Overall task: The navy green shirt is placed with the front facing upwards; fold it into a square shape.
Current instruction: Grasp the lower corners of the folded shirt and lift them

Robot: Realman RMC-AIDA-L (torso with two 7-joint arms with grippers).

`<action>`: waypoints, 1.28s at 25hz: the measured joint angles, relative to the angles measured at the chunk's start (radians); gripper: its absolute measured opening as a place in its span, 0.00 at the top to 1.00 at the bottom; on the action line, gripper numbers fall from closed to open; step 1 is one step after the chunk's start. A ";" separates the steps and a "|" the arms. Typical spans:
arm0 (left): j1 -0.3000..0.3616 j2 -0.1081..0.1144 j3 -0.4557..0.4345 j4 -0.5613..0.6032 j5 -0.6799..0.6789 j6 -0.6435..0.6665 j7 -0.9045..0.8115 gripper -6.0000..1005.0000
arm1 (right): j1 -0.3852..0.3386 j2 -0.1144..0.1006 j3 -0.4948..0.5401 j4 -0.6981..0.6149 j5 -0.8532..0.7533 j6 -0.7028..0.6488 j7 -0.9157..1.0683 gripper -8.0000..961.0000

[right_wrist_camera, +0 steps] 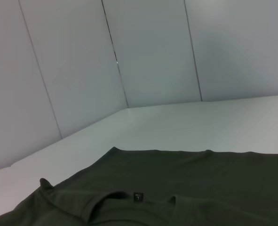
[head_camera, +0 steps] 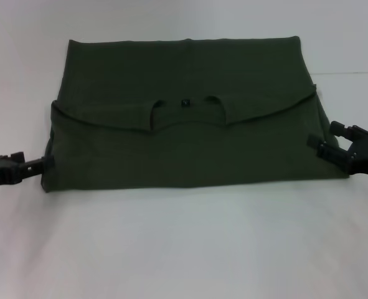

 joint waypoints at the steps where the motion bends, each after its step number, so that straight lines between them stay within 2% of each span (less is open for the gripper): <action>1: 0.001 -0.001 0.006 0.005 0.012 -0.003 -0.002 0.11 | 0.001 0.000 0.000 0.000 0.000 0.001 0.002 0.25; 8: -0.012 -0.002 0.039 -0.021 0.078 -0.075 -0.002 0.14 | 0.001 0.000 -0.002 0.003 0.000 0.005 0.004 0.25; 17: -0.013 -0.020 0.135 -0.029 0.076 -0.128 -0.003 0.19 | 0.001 0.002 -0.034 0.006 0.000 0.037 0.017 0.26; 32: -0.029 -0.024 0.158 -0.063 0.084 -0.142 0.031 0.27 | -0.001 0.002 -0.043 0.006 0.000 0.051 0.038 0.26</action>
